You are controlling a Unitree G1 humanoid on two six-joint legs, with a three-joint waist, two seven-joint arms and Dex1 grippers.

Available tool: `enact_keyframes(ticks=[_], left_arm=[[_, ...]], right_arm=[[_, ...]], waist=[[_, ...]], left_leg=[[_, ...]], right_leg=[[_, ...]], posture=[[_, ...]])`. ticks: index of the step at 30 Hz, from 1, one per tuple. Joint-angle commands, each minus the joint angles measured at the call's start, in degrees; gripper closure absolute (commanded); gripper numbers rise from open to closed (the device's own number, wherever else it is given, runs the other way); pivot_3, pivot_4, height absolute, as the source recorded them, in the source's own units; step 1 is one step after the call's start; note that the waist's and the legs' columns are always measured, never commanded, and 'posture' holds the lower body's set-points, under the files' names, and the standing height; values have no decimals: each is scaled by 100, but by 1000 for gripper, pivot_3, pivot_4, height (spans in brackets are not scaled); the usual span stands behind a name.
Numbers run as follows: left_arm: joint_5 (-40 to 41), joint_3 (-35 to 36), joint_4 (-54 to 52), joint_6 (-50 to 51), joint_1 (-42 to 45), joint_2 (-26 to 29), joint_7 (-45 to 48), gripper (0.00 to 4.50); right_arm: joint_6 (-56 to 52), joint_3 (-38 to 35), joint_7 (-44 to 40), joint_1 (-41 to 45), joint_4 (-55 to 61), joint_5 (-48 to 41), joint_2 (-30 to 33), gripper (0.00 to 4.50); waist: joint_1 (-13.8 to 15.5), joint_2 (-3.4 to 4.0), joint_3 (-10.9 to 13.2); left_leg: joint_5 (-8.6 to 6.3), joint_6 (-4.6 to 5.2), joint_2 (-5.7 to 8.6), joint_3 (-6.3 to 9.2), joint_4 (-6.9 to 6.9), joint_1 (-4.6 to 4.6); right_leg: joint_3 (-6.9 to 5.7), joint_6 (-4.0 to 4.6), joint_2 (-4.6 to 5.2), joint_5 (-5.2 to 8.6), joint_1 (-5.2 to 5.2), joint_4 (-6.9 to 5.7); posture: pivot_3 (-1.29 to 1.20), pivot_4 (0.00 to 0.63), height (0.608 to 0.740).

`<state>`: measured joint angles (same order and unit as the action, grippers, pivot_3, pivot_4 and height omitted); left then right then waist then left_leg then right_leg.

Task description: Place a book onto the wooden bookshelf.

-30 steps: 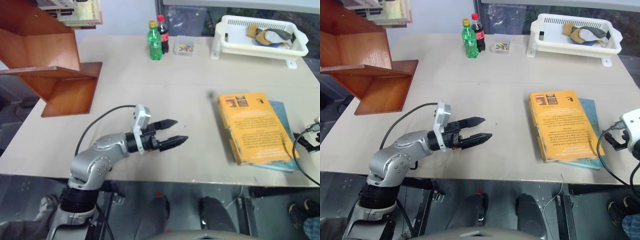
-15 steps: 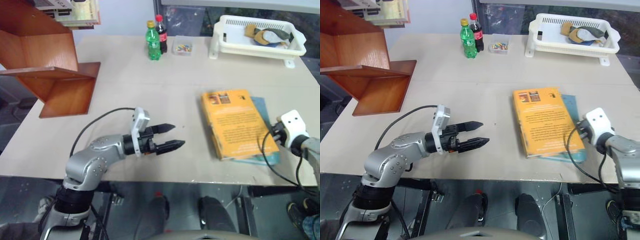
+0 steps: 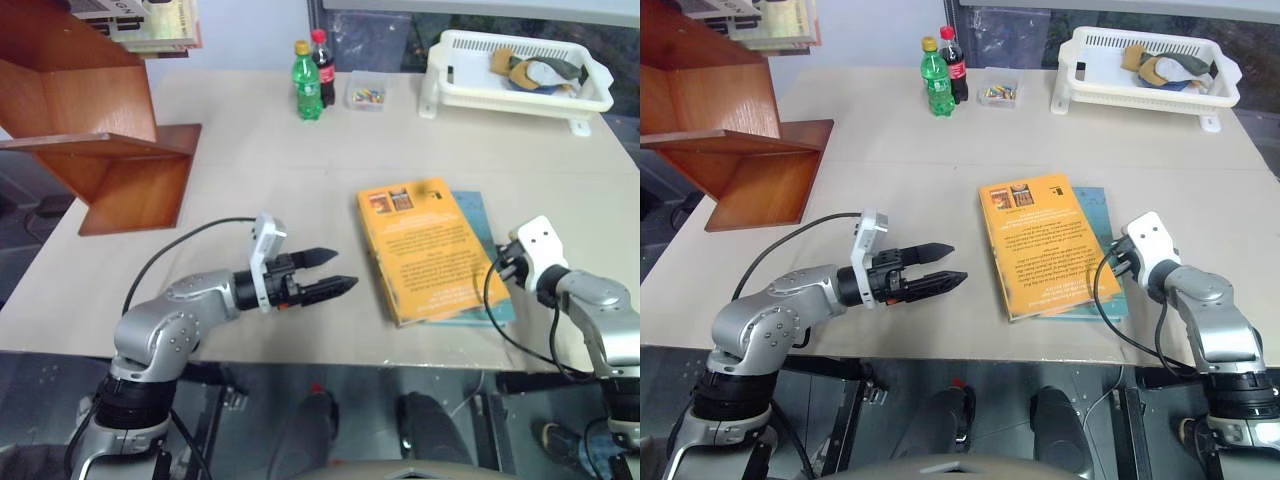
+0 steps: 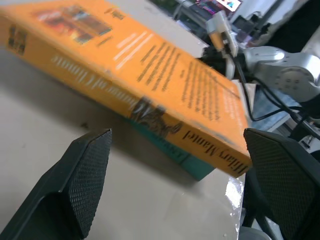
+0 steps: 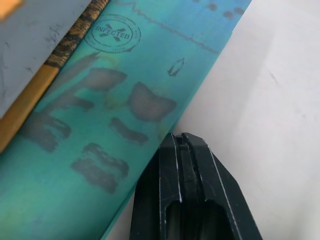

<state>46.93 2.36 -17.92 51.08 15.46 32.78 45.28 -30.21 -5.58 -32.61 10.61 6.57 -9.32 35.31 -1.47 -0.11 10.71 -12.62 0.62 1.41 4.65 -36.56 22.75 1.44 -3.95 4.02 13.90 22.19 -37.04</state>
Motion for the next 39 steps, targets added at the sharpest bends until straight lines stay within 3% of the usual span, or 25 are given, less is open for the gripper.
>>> enact_keyframes(ticks=[1, 6, 7, 10, 16, 17, 23, 30, 39], left_arm=[[396, 108, 130, 484, 161, -250, -304, 0], [1193, 576, 930, 1387, 720, -1074, -1196, 0], [1267, 641, 1119, 1520, 849, -1178, -1326, 0], [1293, 722, 1679, 1775, 1239, -1387, -1519, 0], [1113, 657, 2707, 2064, 1918, -1529, -1437, 0], [1056, 603, 2843, 2084, 2014, -1534, -1379, 0], [719, 391, 3567, 2127, 2497, -1615, -1030, 0], [333, 220, 4392, 2026, 2849, -1926, -603, 0], [18, 339, 5010, 1929, 3138, -2218, -384, 0]], right_arm=[[204, -483, -96, -337, 690, -151, 219, 4472], [490, -1325, -790, -1466, 1784, -699, 568, 4472], [416, -1537, -851, -1643, 1980, -877, 577, 4231], [156, -2227, -1006, -2243, 2632, -1377, 607, 3155], [-469, -3396, -1009, -3358, 4370, -3127, 350, 190], [-542, -3455, -890, -3504, 4687, -3405, 321, 58], [80, -3168, 16, -4226, 5343, -4111, 796, 58], [1471, -2330, 1063, -5068, 5343, -3766, 1553, 58], [2740, -1991, 1975, -5954, 5343, -3468, 2347, 58]], waist=[[55, -1, 1], [123, -8, 2], [126, -8, 2], [78, -15, 0], [64, -17, -1], [62, -18, -1], [86, -37, -7], [106, -56, -6], [117, -67, -4]], left_leg=[[0, 0, 0, 2, 0, 1], [0, 0, 6, 17, -3, 13], [0, 0, 7, 16, -4, 12], [0, 0, 10, 19, -4, 10], [0, 0, 9, 16, -4, 6], [0, 0, 9, 16, -4, 6], [0, 0, 14, 14, -12, 10], [0, 0, 18, 18, -15, 15], [0, 0, 18, 19, -16, 17]], right_leg=[[-1, 0, 0, 0, 0, 0], [-16, -3, 6, 1, -1, 3], [-16, -3, 5, 1, -2, 3], [-19, -3, 2, 1, -3, 1], [-16, -3, -2, 1, -3, -4], [-16, -3, -2, 1, -3, -4], [-16, -5, 3, 2, -4, -3], [-18, -5, 6, 2, -4, 0], [-18, -20, 7, 11, -4, 3]], posture=[[0, 150, 740], [0, 150, 740], [0, 150, 740], [0, 150, 740], [0, 150, 740], [0, 150, 740], [0, 150, 740], [0, 150, 740], [0, 150, 740]])
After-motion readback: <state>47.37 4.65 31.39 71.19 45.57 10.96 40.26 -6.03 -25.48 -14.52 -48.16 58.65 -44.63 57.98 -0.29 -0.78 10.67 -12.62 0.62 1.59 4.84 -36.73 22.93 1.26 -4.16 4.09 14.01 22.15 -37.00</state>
